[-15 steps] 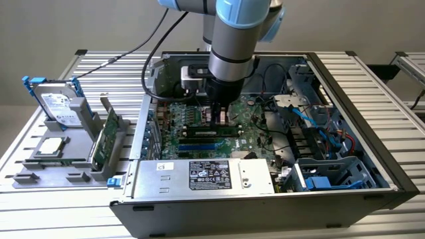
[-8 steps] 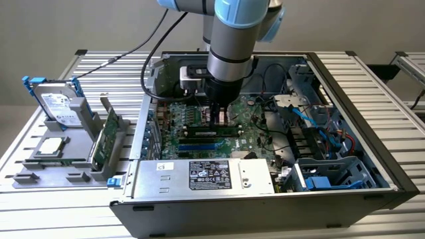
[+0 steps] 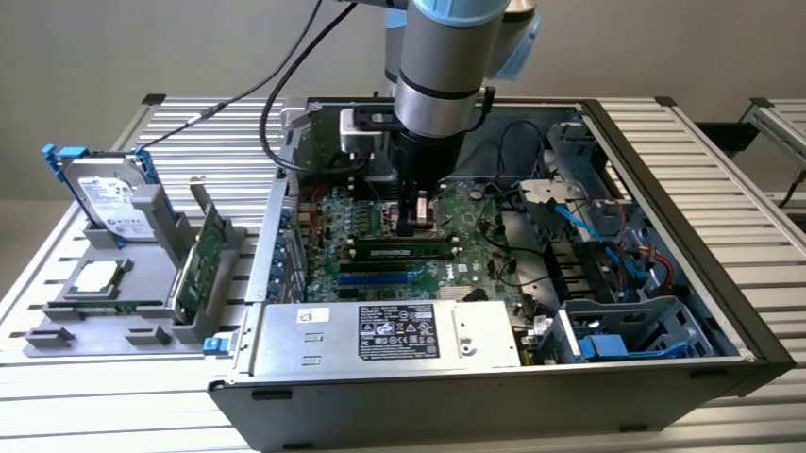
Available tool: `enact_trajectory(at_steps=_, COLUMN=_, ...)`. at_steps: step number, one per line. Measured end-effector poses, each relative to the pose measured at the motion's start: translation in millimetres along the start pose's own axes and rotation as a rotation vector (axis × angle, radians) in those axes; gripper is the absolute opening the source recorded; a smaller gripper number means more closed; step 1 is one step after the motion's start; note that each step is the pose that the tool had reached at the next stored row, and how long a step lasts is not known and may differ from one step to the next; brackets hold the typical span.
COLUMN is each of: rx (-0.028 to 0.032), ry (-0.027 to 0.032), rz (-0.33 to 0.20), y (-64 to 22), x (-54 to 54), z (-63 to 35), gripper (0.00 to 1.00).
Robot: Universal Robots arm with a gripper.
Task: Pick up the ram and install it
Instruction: 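Press down the ram until it locks into place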
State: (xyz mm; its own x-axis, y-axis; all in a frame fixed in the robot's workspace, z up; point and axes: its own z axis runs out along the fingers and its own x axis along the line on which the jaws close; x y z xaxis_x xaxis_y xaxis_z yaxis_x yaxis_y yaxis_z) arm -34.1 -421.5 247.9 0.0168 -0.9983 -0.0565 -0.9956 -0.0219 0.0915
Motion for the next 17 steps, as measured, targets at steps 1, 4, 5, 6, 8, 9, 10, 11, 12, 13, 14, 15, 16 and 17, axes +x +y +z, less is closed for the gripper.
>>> enact_trajectory(at_steps=1, rx=-0.0004, ry=-0.0001, rz=0.0, y=0.0, x=-0.1, z=-2.8, gripper=0.11)
enact_trajectory(at_steps=4, rx=-0.001, ry=-0.0003, rz=0.0, y=0.0, x=-0.3, z=-8.1, gripper=0.11)
enact_trajectory(at_steps=5, rx=-0.0009, ry=-0.0005, rz=0.0, y=0.0, x=-0.3, z=-8.0, gripper=0.11)
enact_trajectory(at_steps=6, rx=-0.0009, ry=-0.0006, rz=0.0, y=0.5, x=-0.3, z=-7.9, gripper=0.11)
enact_trajectory(at_steps=8, rx=-0.0009, ry=-0.0004, rz=0.0, y=2.9, x=-0.4, z=-7.6, gripper=0.11)
enact_trajectory(at_steps=9, rx=-0.0011, ry=0.0001, rz=0.0, y=4.4, x=-0.4, z=-7.5, gripper=0.11)
enact_trajectory(at_steps=10, rx=-0.0011, ry=0.001, rz=-0.001, y=6.1, x=-0.3, z=-7.2, gripper=0.11)
enact_trajectory(at_steps=11, rx=-0.0012, ry=0.002, rz=-0.001, y=7.7, x=-0.3, z=-6.8, gripper=0.11)
enact_trajectory(at_steps=12, rx=-0.0011, ry=0.0033, rz=-0.002, y=9.3, x=-0.4, z=-6.4, gripper=0.11)
enact_trajectory(at_steps=13, rx=-0.0012, ry=0.0049, rz=-0.002, y=10.7, x=-0.4, z=-5.8, gripper=0.11)
enact_trajectory(at_steps=14, rx=-0.0013, ry=0.0067, rz=-0.003, y=11.6, x=-0.4, z=-5.2, gripper=0.11)
enact_trajectory(at_steps=15, rx=-0.0014, ry=0.0084, rz=-0.003, y=12.4, x=-0.3, z=-4.5, gripper=0.11)
enact_trajectory(at_steps=16, rx=-0.0015, ry=0.0101, rz=-0.004, y=13.0, x=-0.3, z=-3.4, gripper=0.11)
enact_trajectory(at_steps=17, rx=-0.0015, ry=0.0114, rz=-0.005, y=13.4, x=-0.3, z=-2.1, gripper=0.11)
